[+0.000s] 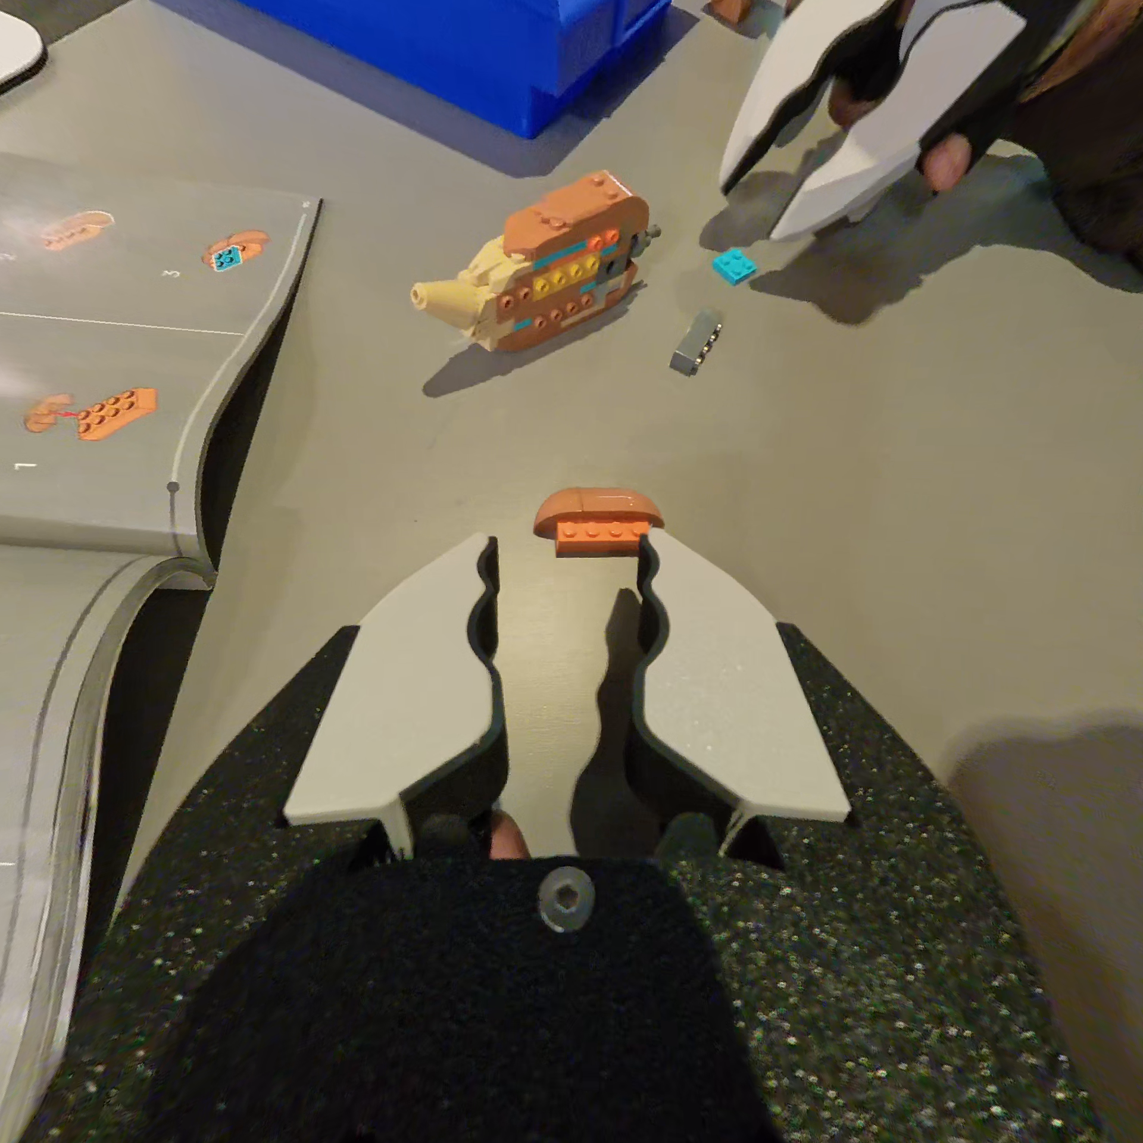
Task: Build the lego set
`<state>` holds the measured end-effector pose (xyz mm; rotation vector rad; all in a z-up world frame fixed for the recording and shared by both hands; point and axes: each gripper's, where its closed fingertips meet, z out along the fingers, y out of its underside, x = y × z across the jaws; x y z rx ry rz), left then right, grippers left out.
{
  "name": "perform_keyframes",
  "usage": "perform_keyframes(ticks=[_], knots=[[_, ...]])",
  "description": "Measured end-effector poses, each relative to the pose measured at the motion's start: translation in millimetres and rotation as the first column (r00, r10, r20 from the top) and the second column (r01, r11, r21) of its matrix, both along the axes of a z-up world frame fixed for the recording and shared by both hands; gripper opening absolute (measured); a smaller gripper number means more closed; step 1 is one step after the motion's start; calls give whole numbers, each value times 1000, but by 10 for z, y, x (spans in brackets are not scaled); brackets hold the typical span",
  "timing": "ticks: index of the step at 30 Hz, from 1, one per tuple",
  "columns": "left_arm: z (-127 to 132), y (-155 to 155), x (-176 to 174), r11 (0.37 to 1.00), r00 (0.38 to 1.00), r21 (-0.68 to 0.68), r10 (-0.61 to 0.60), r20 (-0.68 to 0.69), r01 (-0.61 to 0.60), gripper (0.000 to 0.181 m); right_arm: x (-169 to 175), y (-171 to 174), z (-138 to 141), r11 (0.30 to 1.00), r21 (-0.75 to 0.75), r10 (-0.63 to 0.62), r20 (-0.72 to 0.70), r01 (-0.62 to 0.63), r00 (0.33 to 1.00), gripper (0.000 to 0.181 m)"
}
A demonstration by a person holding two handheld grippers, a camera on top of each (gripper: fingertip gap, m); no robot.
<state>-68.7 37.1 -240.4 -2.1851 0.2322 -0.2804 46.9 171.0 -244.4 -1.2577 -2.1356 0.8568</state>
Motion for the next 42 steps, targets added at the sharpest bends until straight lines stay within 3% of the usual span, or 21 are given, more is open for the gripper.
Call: perform_keyframes(ticks=[15,42], knots=[[88,39,-90,997,996,58,46,73,-50,40,10,24,-115,1000,-9,-5,45,5,999,38],[87,34,-53,997,998,55,43,51,-46,40,31,-29,-169,999,14,42,60,-43,997,28]])
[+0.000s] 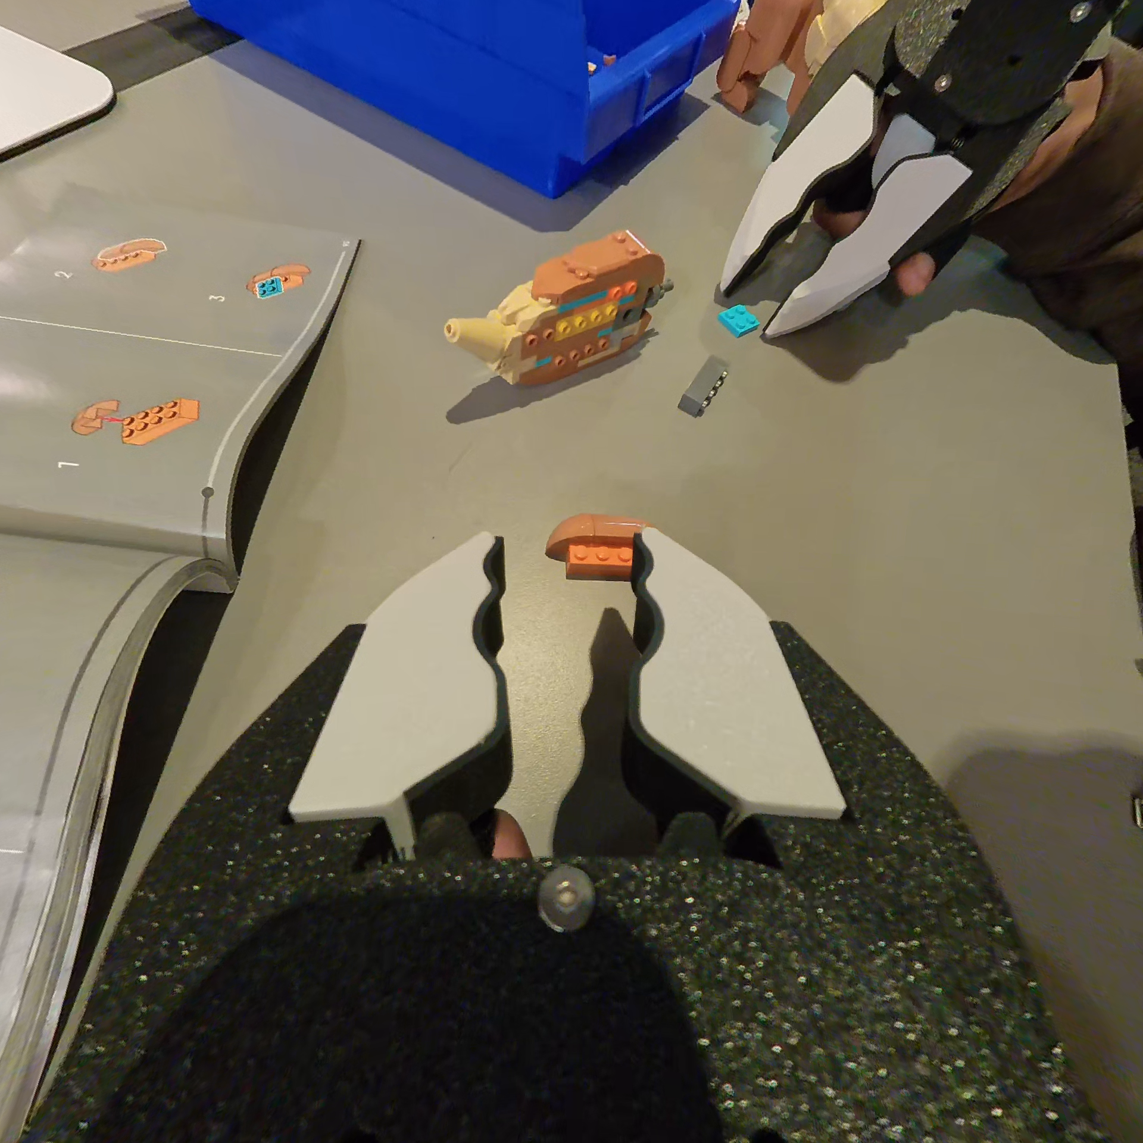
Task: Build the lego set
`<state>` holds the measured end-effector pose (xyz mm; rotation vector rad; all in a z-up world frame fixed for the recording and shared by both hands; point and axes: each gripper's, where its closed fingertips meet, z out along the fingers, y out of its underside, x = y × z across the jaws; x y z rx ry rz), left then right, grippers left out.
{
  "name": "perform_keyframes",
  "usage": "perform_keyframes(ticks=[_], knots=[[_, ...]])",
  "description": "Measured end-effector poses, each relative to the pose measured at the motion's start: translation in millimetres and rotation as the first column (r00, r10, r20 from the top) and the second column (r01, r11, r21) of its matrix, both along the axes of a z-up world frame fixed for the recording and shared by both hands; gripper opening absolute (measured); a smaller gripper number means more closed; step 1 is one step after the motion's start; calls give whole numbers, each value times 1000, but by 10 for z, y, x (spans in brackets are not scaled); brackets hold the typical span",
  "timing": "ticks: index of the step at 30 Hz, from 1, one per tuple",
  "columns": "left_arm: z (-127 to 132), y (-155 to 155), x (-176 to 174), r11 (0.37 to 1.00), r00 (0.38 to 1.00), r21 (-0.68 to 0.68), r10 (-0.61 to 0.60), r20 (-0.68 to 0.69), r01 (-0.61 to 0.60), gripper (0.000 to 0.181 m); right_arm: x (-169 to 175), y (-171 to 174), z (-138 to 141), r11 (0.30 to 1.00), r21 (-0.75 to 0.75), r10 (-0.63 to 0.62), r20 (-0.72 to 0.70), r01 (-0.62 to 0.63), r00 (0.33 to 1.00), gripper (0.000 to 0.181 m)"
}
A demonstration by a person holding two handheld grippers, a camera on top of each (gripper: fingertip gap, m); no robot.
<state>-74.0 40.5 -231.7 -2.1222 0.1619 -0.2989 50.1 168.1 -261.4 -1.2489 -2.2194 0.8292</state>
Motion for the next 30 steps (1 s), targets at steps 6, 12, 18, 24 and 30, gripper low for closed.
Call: perform_keyframes(ticks=[6,12,18,24,30], knots=[[-10,-1,7,1000,1000,-5,-4,2,4,40,-4,1,1,1000,2,0,-3,0,1000,27],[-20,0,8,1000,1000,-9,-4,4,4,40,-4,-1,1,1000,1,1,-3,-1,1000,27],[-23,0,11,1000,1000,-10,-6,3,6,40,-3,-5,1,1000,0,2,-3,-2,1000,27],[-26,-1,15,1000,1000,-12,-8,3,8,40,-3,-6,0,1000,-1,2,-3,-2,1000,27],[-26,-1,18,1000,1000,-13,-9,4,9,40,-1,-8,-1,1000,-2,3,-3,-3,1000,27]])
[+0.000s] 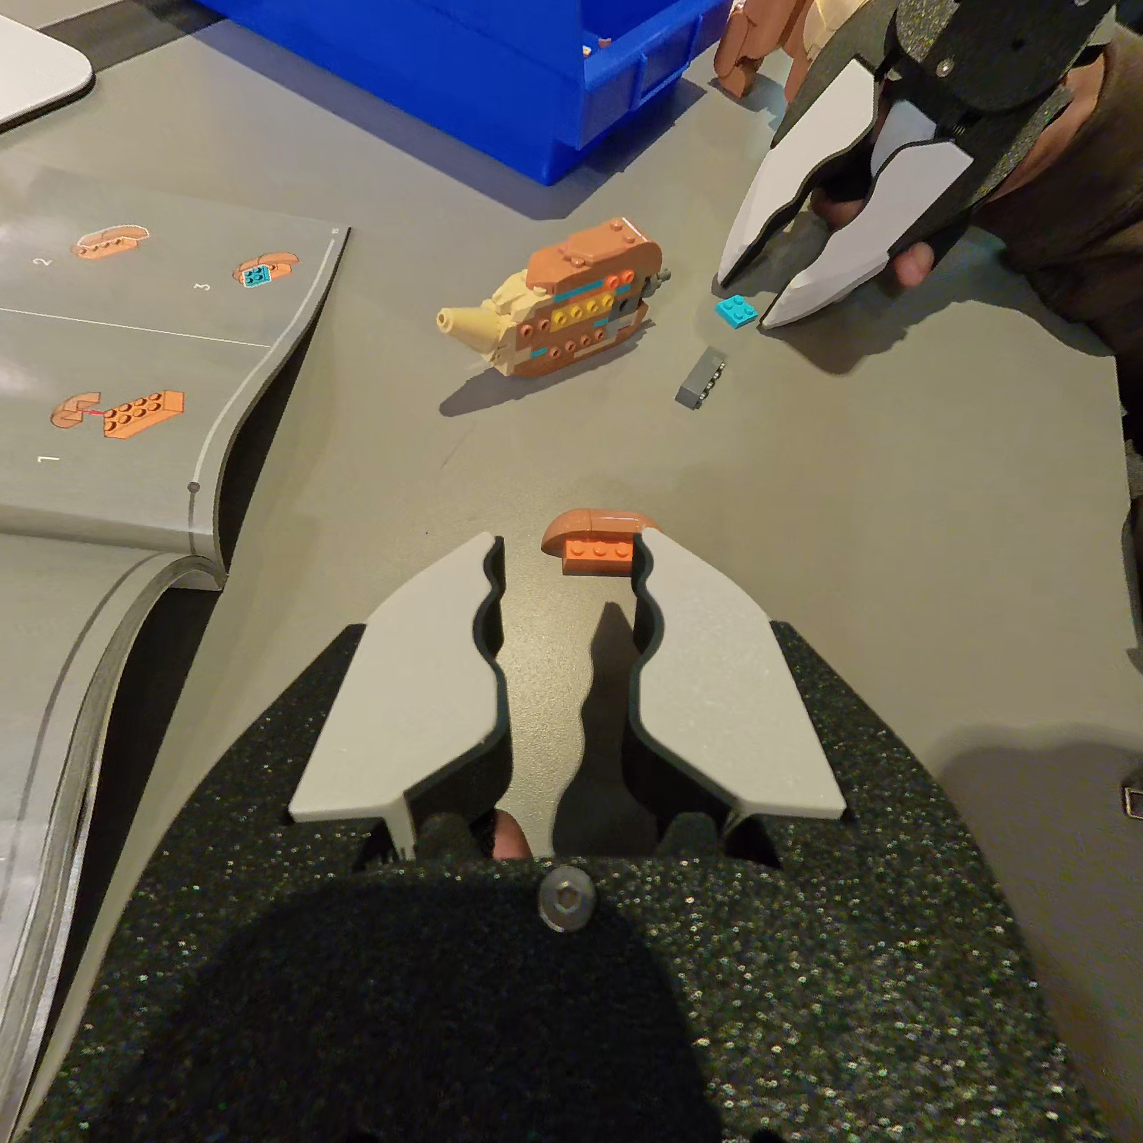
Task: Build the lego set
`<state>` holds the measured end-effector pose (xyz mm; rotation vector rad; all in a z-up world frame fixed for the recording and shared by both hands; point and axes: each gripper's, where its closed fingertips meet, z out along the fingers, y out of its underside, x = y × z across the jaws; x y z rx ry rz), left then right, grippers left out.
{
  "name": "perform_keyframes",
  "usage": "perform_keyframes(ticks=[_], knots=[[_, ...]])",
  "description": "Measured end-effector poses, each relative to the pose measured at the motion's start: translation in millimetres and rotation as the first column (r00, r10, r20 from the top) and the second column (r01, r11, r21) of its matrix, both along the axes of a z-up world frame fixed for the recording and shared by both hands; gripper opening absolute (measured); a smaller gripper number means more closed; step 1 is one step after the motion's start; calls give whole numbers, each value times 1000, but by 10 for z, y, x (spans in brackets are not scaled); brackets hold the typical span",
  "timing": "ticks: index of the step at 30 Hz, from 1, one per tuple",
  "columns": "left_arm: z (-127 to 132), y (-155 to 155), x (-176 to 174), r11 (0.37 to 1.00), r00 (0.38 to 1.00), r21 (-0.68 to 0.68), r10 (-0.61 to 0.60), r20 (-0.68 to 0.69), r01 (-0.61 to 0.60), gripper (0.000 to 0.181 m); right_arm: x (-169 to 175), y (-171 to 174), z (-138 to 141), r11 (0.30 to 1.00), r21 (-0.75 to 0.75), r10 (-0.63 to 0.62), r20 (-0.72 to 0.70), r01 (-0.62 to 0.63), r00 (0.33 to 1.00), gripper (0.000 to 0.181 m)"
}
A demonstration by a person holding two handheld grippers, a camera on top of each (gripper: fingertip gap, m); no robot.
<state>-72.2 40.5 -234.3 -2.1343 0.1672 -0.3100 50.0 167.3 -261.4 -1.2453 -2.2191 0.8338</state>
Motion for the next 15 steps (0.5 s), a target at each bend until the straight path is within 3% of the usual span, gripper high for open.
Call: perform_keyframes(ticks=[15], knots=[[-3,0,-2,1000,1000,-2,0,4,0,39,6,3,-2,1000,-9,-11,9,11,1000,26]])
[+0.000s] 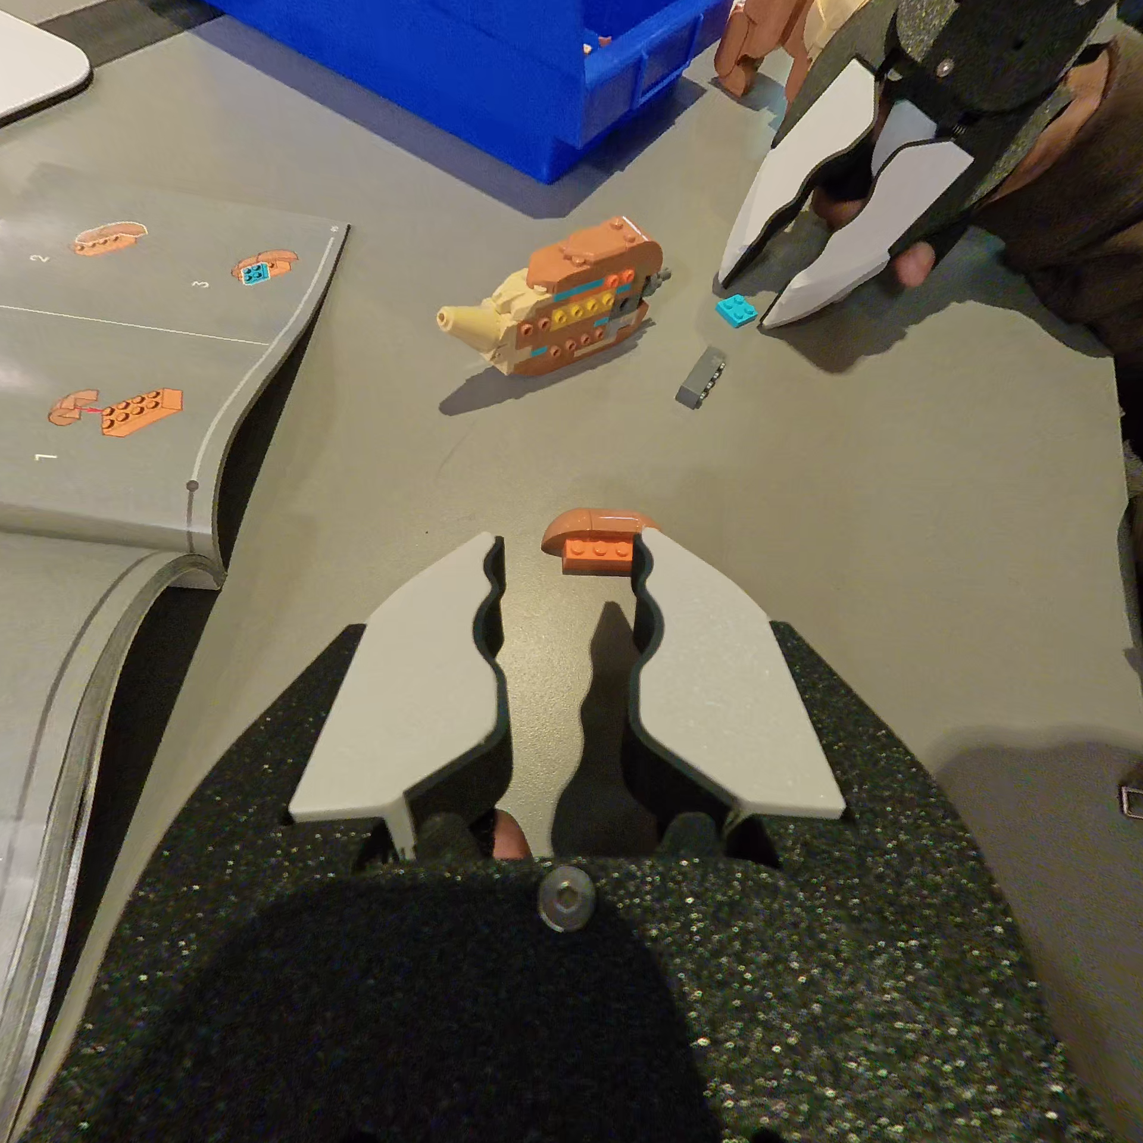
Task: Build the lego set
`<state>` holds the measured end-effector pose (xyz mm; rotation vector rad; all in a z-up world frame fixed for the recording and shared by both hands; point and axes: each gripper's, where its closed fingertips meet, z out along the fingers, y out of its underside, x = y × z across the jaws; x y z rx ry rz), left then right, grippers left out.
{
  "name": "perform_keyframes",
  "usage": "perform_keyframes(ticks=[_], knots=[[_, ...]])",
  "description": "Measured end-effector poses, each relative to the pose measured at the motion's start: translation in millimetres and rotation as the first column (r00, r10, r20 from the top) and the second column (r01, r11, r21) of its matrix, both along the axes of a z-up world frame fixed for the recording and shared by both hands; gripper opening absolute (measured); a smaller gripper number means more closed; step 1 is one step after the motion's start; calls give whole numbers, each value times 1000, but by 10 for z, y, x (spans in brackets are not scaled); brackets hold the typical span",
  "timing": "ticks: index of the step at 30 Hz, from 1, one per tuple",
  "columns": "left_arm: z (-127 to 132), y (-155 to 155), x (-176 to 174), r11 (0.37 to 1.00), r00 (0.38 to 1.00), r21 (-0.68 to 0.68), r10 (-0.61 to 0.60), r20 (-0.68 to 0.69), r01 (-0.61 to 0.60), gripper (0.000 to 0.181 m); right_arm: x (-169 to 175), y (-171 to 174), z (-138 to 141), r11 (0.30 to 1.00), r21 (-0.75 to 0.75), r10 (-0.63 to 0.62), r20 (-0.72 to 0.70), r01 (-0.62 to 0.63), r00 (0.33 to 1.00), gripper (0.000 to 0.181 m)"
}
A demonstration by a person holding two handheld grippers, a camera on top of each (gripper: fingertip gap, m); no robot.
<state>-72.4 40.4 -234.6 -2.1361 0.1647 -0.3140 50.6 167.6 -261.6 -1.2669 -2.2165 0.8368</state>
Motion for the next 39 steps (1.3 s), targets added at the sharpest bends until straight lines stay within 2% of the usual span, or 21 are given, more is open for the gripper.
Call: perform_keyframes(ticks=[4,7,13,37,39], knots=[[-1,2,-5,1000,1000,-2,2,6,-2,39,7,-22,8,998,-36,-40,37,41,999,34],[3,3,-15,1000,1000,-3,7,20,-7,39,2,-32,-7,997,-2,-72,59,72,996,37],[8,3,-24,1000,999,-1,10,32,-10,39,-2,23,-8,991,4,-137,65,137,988,37],[0,-1,-3,1000,1000,-3,1,18,-1,39,27,-3,-15,994,14,-107,90,106,990,15],[3,0,2,1000,1000,-1,0,18,0,39,26,11,-19,995,34,-101,80,99,992,0]])
